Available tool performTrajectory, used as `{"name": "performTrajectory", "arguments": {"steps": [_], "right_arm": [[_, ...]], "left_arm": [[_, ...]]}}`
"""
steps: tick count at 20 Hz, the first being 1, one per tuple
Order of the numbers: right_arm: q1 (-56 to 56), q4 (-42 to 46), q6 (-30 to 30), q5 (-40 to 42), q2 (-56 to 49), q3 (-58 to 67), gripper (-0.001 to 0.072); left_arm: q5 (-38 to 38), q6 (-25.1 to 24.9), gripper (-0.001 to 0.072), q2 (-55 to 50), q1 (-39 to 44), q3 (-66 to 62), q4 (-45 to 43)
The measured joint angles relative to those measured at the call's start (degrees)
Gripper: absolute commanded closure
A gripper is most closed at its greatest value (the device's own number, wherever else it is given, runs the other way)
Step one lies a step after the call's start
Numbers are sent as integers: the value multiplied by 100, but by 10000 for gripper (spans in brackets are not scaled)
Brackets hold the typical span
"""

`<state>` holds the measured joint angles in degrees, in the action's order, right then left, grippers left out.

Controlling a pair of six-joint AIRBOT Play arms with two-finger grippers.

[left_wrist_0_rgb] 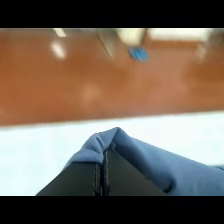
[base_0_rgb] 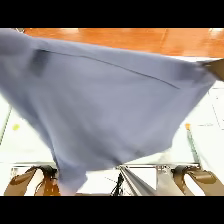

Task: Fold the shirts.

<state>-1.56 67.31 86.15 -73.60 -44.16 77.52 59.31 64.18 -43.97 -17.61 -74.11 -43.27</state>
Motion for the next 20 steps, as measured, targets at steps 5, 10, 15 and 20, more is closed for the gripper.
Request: {"name": "performTrajectory", "arguments": {"steps": [5, 10, 15, 20], "right_arm": [[173, -2, 85, 1392, -1873, -197, 686], [619, -1268, 157, 1926, -3921, 874, 448], [1108, -2785, 46, 1729, -4922, 1438, 81], [2184, -2306, -374, -98, -4721, 1567, 82]], "left_arm": [[-1093, -299, 681, -1891, 905, 120, 258], [-1648, -72, 596, -3491, 1547, -363, 323], [-1377, 240, 3, -4083, 1692, -560, 236], [896, 1095, 4, -4124, 660, -605, -1082]]}}
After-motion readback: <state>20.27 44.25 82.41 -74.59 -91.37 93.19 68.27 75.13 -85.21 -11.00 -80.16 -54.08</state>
